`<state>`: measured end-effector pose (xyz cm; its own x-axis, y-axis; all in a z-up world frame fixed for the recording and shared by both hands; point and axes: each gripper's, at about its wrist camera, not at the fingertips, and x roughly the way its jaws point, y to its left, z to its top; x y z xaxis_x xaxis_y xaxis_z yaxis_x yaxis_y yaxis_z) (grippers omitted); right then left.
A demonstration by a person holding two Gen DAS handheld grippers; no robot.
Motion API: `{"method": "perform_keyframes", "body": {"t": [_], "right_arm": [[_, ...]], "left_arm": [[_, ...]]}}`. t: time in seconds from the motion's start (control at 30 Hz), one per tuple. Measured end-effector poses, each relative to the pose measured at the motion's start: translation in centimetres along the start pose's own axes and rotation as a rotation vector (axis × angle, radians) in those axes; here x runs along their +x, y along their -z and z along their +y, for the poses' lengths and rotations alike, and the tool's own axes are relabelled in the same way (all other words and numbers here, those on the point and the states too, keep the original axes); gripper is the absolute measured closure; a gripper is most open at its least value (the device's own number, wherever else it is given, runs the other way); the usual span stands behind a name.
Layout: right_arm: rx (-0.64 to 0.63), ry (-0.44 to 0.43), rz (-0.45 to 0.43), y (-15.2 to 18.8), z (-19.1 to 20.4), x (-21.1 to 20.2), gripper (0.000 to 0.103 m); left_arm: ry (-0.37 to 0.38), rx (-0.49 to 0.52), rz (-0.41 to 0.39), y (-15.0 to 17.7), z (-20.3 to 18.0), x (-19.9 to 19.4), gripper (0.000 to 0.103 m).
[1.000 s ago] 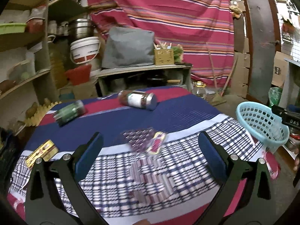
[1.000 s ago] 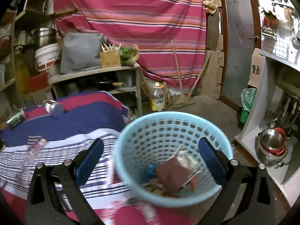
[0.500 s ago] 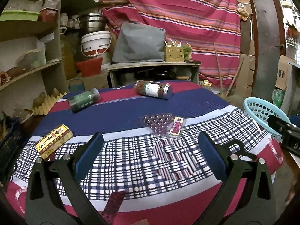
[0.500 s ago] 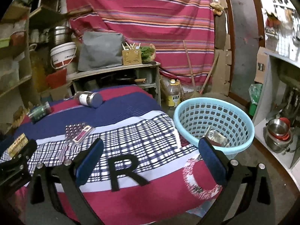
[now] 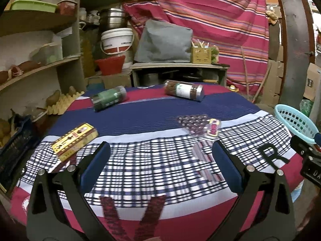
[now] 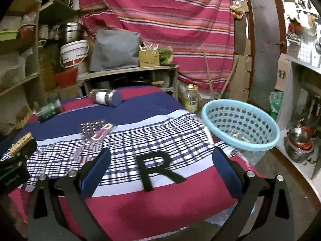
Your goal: Collect trash
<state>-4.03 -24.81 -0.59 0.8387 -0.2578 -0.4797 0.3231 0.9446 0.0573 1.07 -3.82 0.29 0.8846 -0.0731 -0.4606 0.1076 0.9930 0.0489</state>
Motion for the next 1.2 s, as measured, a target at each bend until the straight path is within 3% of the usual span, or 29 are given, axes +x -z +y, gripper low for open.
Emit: {"method": "perform_keyframes", "body": {"t": [0.33,1.2], "right_arm": [[-0.039,-0.003,-0.008,0.6,1.9,0.1,0.004],[-0.099,-0.037,-0.03,1.2,4.0,-0.2,0.004]], "left_arm": [[-0.025,-0.036,0.026,0.4,2.2,0.7,0.005],[-0.036,-0.059,0.029,0.9,2.7,0.2,0.005]]}}
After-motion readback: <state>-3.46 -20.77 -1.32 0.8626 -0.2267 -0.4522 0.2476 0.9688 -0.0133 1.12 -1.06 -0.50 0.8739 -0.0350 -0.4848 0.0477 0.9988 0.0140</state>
